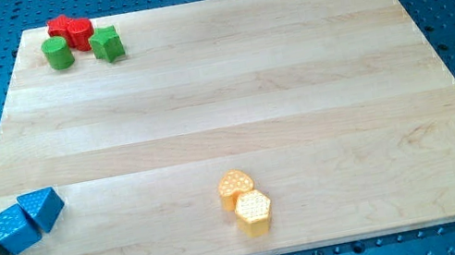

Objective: Move the blue blocks below the green circle

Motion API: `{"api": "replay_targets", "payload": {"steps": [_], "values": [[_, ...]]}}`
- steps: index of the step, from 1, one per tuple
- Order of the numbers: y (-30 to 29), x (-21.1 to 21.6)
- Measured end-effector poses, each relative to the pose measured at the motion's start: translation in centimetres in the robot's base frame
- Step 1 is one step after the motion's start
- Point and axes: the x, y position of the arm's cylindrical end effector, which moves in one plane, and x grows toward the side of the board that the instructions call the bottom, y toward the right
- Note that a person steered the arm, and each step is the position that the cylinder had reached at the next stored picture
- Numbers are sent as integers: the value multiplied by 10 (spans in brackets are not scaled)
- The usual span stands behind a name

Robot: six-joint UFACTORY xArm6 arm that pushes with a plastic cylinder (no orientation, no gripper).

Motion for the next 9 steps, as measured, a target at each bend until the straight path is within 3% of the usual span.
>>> {"api": "replay_targets", "payload": {"steps": [2, 4, 5, 9], "values": [[83, -34], [65, -18], [90, -36], [49, -100]]}}
